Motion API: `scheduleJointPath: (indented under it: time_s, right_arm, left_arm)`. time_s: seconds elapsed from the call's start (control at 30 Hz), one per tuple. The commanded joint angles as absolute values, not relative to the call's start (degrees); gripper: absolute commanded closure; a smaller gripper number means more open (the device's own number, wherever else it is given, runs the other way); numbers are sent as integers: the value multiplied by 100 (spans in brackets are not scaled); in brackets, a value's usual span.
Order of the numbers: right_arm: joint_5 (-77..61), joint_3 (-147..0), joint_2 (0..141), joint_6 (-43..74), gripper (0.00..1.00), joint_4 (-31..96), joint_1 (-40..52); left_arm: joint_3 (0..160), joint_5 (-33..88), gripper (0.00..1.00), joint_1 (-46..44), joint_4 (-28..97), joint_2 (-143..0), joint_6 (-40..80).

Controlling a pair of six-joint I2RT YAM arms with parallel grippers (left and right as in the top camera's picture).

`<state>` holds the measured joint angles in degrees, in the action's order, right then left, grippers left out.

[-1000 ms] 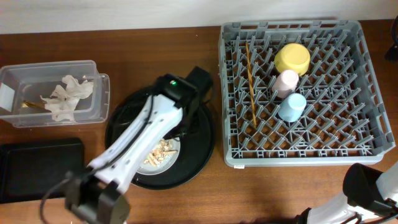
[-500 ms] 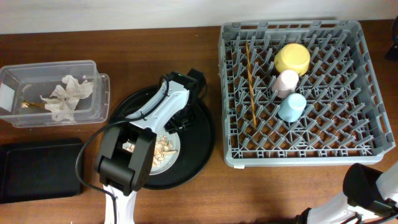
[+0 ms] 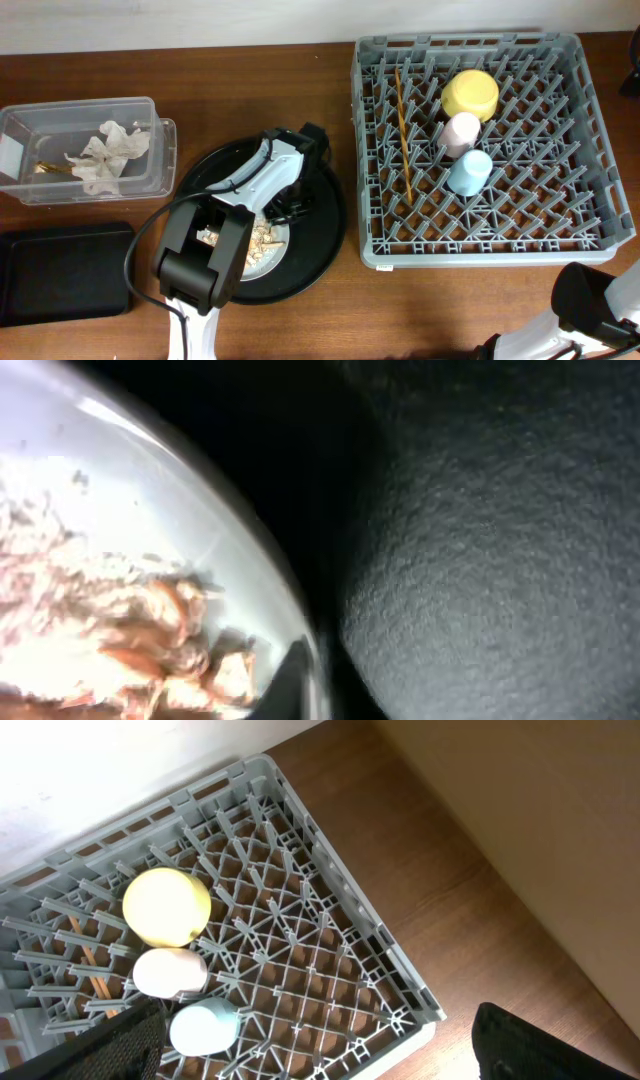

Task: Sort waste into correct bins and load items into the dishwasher rack
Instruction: 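Grasp the white plate of food scraps with the left gripper, then tip the plate over the black tray to dump the food scraps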

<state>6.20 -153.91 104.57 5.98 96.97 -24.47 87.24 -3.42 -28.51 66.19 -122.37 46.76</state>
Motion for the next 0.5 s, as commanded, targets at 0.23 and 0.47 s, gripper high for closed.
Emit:
scheduleJointPath:
  time_s: [0.23,0.47]
  right_arm:
    - [672,-15423,10488,600,2,9730,-2482]
    - [672,-15423,10488,600,2,9730,-2482]
  left_arm:
    - [10333,-805,99,-2711,8337,-12287,3994]
    - [11537,-947,99,-2418,9080,-12287,3210]
